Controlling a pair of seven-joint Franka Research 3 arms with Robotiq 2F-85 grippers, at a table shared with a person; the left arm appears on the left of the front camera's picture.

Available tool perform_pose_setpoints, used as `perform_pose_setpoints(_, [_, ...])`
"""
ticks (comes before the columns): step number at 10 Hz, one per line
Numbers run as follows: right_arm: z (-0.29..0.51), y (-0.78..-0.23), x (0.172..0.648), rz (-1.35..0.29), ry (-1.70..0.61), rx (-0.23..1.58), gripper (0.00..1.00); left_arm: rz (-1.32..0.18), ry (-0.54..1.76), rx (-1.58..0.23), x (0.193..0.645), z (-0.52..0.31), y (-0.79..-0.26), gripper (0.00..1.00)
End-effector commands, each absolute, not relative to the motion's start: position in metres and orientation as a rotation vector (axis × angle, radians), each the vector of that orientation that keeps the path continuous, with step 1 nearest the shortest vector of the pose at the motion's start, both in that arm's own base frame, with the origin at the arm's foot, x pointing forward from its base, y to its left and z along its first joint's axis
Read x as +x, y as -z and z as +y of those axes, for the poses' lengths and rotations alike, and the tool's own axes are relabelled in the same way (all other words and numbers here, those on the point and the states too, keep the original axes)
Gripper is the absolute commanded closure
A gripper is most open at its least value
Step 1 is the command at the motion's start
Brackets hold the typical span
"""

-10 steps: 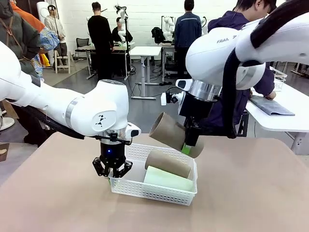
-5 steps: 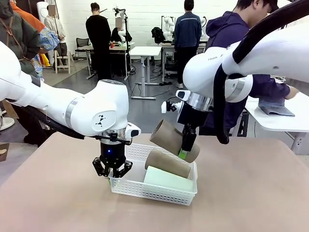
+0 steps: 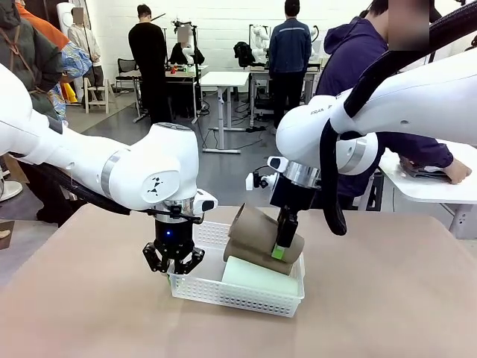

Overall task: Clean and organize the cups into the basket.
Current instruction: Pick up the Reusable plastic cup from the right side of the table and stack it inside the Organizing basket in the center of the table.

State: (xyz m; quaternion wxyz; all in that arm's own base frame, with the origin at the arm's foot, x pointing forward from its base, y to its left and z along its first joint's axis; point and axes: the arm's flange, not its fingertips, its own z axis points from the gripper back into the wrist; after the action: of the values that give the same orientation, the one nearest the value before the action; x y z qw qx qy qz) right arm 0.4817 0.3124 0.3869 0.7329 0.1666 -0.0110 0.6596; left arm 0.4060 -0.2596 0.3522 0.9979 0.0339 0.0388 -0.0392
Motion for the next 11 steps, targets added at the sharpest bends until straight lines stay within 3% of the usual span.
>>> perform_pose_setpoints(1, [0.310,-0.378,0.474,-0.012,-1.485,0.369,0.20,0.073,0.076,0.067,0.406,-0.260,-0.354,1.00])
perform_pose_setpoints(6, [0.310,-0.367,0.465,0.020,-1.510,0.374,0.20,0.073,0.076,0.067,0.406,-0.260,-0.354,1.00])
perform_pose_setpoints(7, [0.309,-0.366,0.464,0.023,-1.511,0.378,0.17,0.073,0.076,0.067,0.406,-0.260,-0.354,1.00])
perform_pose_setpoints(8, [0.310,-0.366,0.463,0.017,-1.517,0.384,0.00,0.073,0.076,0.067,0.406,-0.260,-0.354,1.00])
perform_pose_setpoints(11, [0.306,-0.385,0.455,-0.042,-1.536,0.392,0.00,0.073,0.076,0.067,0.406,-0.260,-0.354,1.00])
